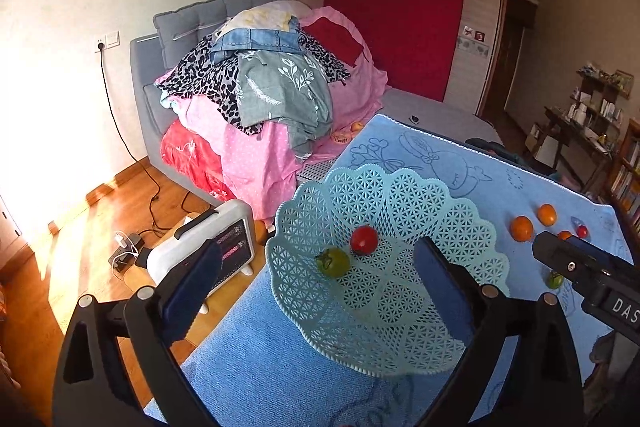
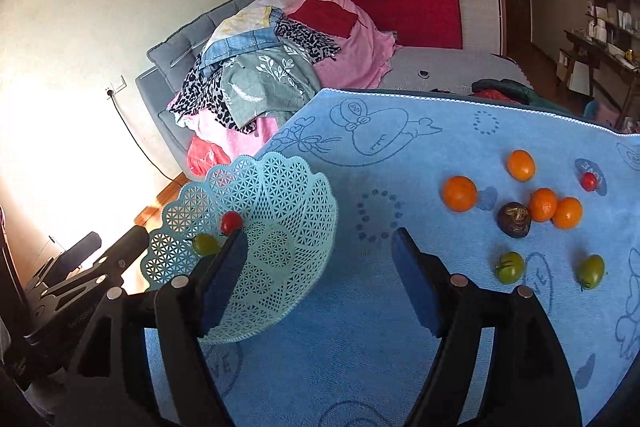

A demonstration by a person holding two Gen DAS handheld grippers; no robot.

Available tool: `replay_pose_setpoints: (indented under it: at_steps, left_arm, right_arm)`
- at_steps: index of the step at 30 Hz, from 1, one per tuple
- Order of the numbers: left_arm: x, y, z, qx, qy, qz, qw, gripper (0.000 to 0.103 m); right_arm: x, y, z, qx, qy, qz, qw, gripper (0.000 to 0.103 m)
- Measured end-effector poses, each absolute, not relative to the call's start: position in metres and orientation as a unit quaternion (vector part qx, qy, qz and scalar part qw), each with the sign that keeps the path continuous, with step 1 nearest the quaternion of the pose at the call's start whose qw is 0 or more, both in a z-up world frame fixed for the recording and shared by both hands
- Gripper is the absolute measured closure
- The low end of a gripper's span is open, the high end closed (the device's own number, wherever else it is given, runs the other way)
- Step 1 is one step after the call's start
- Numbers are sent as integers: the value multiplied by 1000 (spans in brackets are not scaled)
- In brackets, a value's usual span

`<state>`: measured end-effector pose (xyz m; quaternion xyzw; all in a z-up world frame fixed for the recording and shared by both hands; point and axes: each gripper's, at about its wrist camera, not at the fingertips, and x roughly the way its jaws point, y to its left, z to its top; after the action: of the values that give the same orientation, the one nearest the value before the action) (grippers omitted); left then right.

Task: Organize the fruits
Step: 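Move the right gripper to a green tomato and close on it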

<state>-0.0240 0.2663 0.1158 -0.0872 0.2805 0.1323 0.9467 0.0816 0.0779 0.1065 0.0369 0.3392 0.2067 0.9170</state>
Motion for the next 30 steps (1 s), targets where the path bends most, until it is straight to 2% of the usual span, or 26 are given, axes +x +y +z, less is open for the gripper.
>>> replay_pose_setpoints:
  at_steps: [15, 30]
  left_arm:
    - [-25, 227, 117, -61, 281, 112, 951, 7]
    - [-3, 145, 127, -4, 288, 64, 956, 7]
  right_arm:
    - [84, -27, 88, 79, 354, 113, 925, 22]
    - [96, -125, 63, 96, 355, 5, 930, 22]
